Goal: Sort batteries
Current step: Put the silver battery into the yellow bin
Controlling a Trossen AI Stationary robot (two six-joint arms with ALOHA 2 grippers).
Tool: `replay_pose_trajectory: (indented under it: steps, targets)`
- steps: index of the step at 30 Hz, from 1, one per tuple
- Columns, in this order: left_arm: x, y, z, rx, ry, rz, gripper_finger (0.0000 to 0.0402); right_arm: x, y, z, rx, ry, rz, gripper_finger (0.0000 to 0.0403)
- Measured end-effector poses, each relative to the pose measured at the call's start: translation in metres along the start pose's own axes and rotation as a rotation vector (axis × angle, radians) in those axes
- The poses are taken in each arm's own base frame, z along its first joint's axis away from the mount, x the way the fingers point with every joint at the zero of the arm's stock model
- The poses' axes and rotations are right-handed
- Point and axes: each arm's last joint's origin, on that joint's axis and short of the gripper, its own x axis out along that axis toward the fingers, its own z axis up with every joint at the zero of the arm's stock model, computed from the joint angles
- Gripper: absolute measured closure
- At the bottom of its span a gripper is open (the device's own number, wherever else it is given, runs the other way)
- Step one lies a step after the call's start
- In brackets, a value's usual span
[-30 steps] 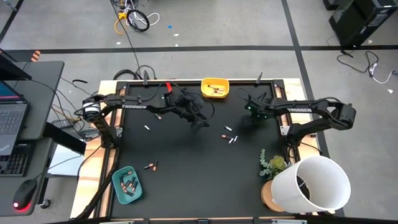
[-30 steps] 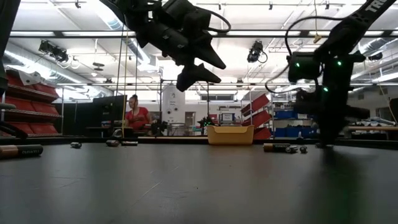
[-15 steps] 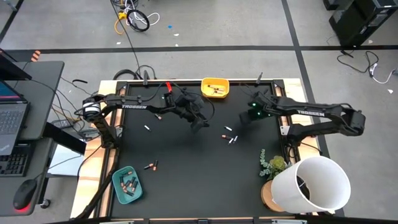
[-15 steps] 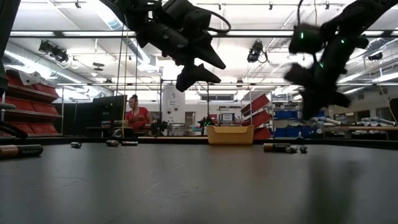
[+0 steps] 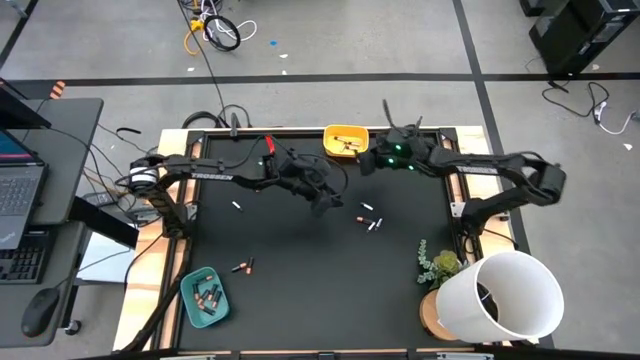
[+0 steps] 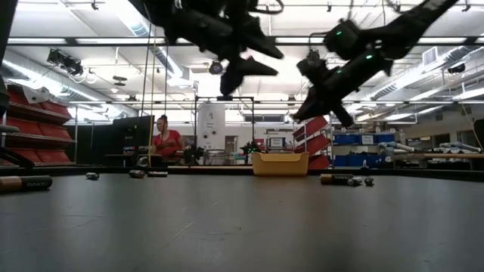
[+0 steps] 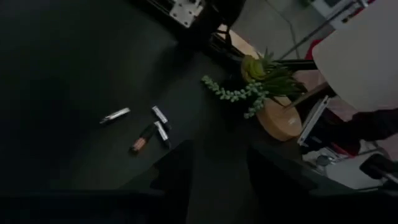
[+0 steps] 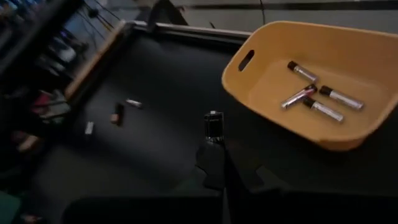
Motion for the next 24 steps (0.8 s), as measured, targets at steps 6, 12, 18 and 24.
replay_pose_trajectory:
  steps: [6,12,18,24]
  targets:
    - [-0.037,-0.013,0.004,0.025,0.002,0.101,0.0259,0.041,-0.004,0.024,-0.053,0.057,-0.09,0.0403]
    - [-0.066,-0.018,0.001,0.05,0.029,0.236,0.0262,0.08,-0.023,0.041,-0.058,0.1,-0.194,0.0403]
    - [-0.078,-0.02,-0.002,0.063,0.055,0.292,0.0262,0.103,-0.044,0.046,-0.022,0.164,-0.27,0.0402]
    - [-0.079,-0.021,-0.001,0.096,0.049,0.287,0.0262,0.105,-0.045,0.053,-0.013,0.184,-0.28,0.037]
